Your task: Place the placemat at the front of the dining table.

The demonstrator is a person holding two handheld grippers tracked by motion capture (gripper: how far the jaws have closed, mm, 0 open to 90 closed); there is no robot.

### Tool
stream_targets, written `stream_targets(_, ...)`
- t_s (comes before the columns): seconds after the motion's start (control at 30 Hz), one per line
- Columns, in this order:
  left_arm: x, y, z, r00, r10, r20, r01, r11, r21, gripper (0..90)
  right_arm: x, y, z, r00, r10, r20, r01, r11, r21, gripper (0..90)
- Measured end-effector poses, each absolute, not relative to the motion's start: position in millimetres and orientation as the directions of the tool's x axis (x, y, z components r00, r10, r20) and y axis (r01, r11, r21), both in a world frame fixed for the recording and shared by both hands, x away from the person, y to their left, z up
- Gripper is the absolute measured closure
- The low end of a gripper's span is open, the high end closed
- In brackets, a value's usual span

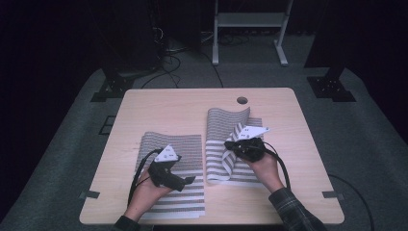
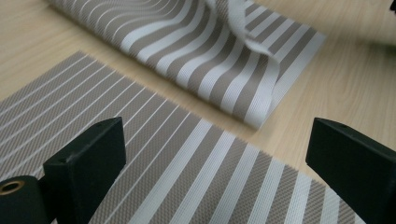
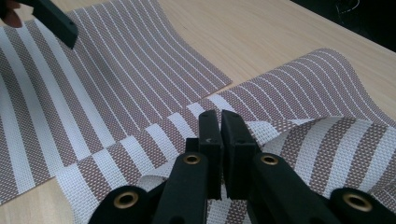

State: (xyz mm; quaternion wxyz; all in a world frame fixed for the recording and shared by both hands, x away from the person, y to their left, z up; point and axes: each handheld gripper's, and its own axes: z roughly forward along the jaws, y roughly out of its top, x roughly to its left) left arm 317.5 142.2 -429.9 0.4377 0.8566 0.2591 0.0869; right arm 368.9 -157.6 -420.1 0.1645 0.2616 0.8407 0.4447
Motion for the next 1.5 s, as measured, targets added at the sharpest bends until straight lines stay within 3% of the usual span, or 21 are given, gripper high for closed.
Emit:
stream_targets(0.17,330,124,-425,0.863,0.498,-0.085,0.359,-0.486,0.797,5.6,369,-161,-418,-0.808,0.588,-0.040,0.291,0.456,0.841,87.3)
stream_targets(0.5,346,112,-416,0.879,0.453,-0.145,0.356,-0.424,0.833,18.5,363,-162,-407,-0.819,0.573,-0.036,0.269,0.439,0.857,87.3)
stream_targets(0.93,355,88,-421,0.887,0.431,-0.165,0.361,-0.428,0.828,23.9,351,-149,-400,-0.849,0.528,-0.028,0.239,0.430,0.871,87.3)
stream_targets(1.33,362,78,-426,0.901,0.389,-0.194,0.360,-0.417,0.835,40.0,343,-142,-398,-0.870,0.493,-0.023,0.219,0.428,0.877,87.2)
stream_targets(1.5,361,76,-427,0.908,0.364,-0.209,0.362,-0.425,0.830,57.5,341,-140,-397,-0.870,0.491,-0.027,0.215,0.429,0.877,87.0)
